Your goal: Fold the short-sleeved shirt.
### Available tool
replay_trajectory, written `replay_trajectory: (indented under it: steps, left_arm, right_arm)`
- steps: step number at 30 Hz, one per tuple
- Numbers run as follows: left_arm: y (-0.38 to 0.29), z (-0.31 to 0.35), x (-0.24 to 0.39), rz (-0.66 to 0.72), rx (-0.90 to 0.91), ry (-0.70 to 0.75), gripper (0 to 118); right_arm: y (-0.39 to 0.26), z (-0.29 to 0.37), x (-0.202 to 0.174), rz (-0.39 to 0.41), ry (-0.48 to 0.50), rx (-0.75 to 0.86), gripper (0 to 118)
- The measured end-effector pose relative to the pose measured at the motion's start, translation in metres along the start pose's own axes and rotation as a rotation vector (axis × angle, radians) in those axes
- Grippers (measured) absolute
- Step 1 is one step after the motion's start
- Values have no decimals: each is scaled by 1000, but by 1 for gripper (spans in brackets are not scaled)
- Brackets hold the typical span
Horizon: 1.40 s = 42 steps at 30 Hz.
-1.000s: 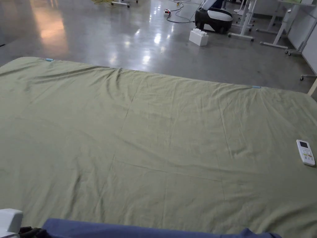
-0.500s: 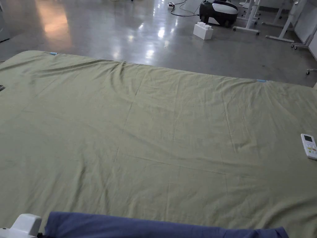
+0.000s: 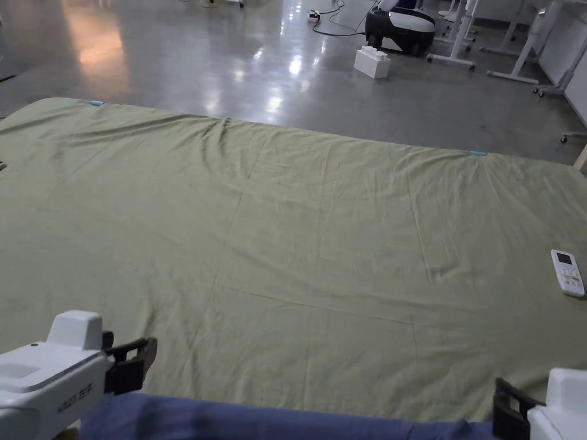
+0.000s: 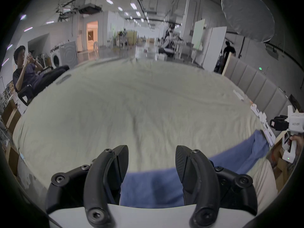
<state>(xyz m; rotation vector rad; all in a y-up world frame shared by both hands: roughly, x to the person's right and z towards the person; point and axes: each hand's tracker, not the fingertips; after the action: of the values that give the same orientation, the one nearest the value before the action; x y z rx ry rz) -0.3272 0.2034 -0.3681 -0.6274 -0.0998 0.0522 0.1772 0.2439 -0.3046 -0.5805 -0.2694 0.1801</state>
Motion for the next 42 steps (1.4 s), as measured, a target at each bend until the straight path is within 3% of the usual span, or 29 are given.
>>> replay_trajectory:
  steps: [4, 8, 11, 14, 22, 23, 30, 40, 42]
  left_arm:
    - [21, 2, 28, -26, 150, 45, 60]
    - [38, 8, 50, -48, 283, 73, 56]
    - [50, 16, 61, -34, 391, 91, 39]
    - [58, 21, 69, -49, 457, 156, 12]
    - [71, 27, 73, -59, 524, 206, 2]
    - [73, 27, 72, -58, 516, 208, 1]
    - [64, 32, 36, -44, 411, 161, 1]
    - [16, 30, -70, 79, -18, 4, 2]
    - [-1, 22, -90, 147, -133, -75, 12]
  right_arm:
    - [23, 3, -19, -103, 41, 197, 67]
    - [44, 9, -42, -114, 35, 358, 38]
    - [59, 9, -59, -87, 38, 471, 25]
    - [66, 6, -70, -123, 50, 489, 7]
    - [73, 4, -81, -149, 36, 555, 1]
    - [75, 5, -83, -118, 24, 575, 1]
    - [76, 3, -89, -90, 49, 561, 1]
    - [70, -10, -101, -55, 95, 498, 1]
    - [66, -13, -103, -41, 100, 479, 1]
